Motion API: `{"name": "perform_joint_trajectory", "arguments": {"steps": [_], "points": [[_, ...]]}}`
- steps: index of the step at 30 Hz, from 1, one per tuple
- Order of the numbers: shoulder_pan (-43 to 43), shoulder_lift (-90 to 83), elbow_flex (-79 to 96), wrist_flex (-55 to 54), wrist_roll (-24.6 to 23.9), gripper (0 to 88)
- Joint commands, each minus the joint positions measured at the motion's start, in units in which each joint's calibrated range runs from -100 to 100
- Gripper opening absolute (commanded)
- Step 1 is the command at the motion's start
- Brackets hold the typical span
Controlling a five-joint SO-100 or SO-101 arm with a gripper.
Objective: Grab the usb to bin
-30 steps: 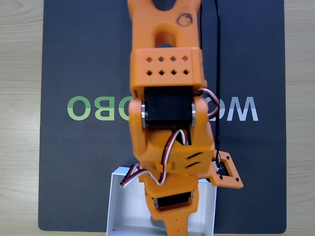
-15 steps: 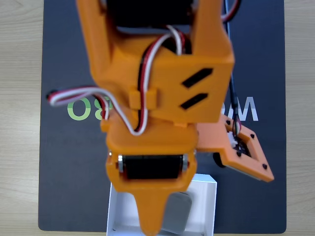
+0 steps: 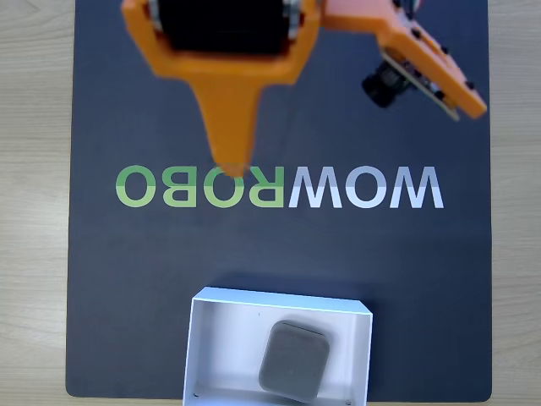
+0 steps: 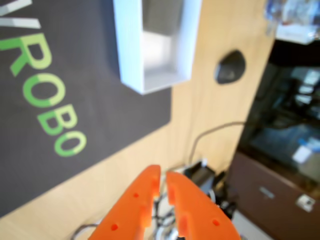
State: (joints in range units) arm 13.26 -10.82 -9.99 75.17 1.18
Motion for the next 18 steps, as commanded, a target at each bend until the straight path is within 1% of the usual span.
{"name": "perform_joint_trajectory", "arguments": {"steps": [1,5,9,12,14,18], "points": [[0.29,-16.6,19.65,-9.39,0.19,3.7],[0.29,-31.78,44.22,-22.23,0.19,4.9],[-0.89,-45.17,66.36,-34.19,0.19,4.3],[-2.74,-55.77,79.54,-36.98,0.03,4.7],[-4.26,-63.32,86.95,-36.89,-0.13,4.3],[-4.26,-78.49,99.87,-36.11,-0.13,4.1]]}}
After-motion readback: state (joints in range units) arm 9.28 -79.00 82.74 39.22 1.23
